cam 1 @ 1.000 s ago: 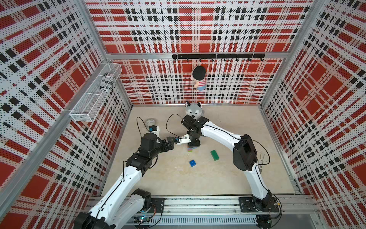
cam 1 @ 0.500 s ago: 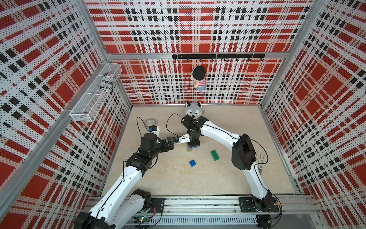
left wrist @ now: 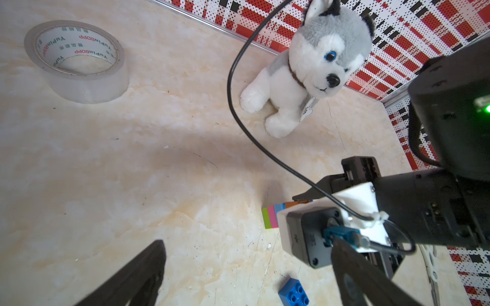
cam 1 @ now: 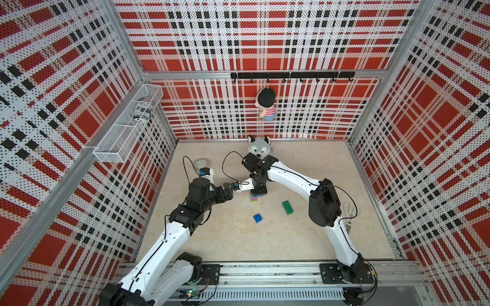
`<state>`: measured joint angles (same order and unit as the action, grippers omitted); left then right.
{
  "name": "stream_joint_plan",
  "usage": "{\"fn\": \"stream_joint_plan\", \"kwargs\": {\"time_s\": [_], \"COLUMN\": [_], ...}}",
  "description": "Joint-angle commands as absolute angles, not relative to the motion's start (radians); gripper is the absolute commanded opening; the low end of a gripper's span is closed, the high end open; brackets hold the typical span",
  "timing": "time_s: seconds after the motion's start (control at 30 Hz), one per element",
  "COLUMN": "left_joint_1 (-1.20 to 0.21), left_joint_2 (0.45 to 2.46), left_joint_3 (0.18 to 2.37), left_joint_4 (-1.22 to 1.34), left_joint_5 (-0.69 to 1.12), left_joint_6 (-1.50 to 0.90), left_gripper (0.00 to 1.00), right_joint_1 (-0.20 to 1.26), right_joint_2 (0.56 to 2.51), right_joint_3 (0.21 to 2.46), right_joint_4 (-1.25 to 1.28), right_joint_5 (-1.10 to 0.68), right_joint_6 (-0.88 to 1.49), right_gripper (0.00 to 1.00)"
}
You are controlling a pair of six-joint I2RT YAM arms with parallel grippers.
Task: Assemble the letter p with lego
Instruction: Assemble the lego brick with the lego brick.
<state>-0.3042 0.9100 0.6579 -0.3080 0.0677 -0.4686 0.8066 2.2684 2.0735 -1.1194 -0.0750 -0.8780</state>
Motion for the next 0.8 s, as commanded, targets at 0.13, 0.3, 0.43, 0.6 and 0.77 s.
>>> {"fn": "stream_joint_plan", "kwargs": {"time_s": [0.13, 0.3, 0.43, 0.6, 0.77], "left_joint_1": [-0.299, -0.299, -0.299, -0.298, -0.298], "left_joint_2": [0.914, 0.913, 0.913, 0.915, 0.913], "left_joint_3": [0.676, 0.676, 0.676, 0.676, 0.678], "left_joint_4": [-0.303, -0.301, -0.302, -0.301, -0.301], "left_joint_5": [0.077, 0.078, 0.08, 0.08, 0.08], "left_joint_6": [-0.46, -0.459, -0.459, -0.459, -0.459], "left_gripper": [0.98, 0.99, 0.99, 0.99, 0.99], "right_joint_1": [0.801, 0.801, 0.802, 0.802, 0.802], "right_joint_2": [2.312, 2.34, 2.35, 2.344, 2.329], "right_joint_3": [2.111, 2.134, 2.141, 2.154, 2.168], "right_joint_4": [-1.169, -1.202, -1.21, -1.204, -1.184], "right_joint_5": [-0.076, -0.053, -0.051, -0.064, -0.092], "right_joint_6": [-0.882, -0.884, -0.884, -0.884, -0.888], "right_gripper": [0.23, 0.23, 0.23, 0.22, 0.22]}}
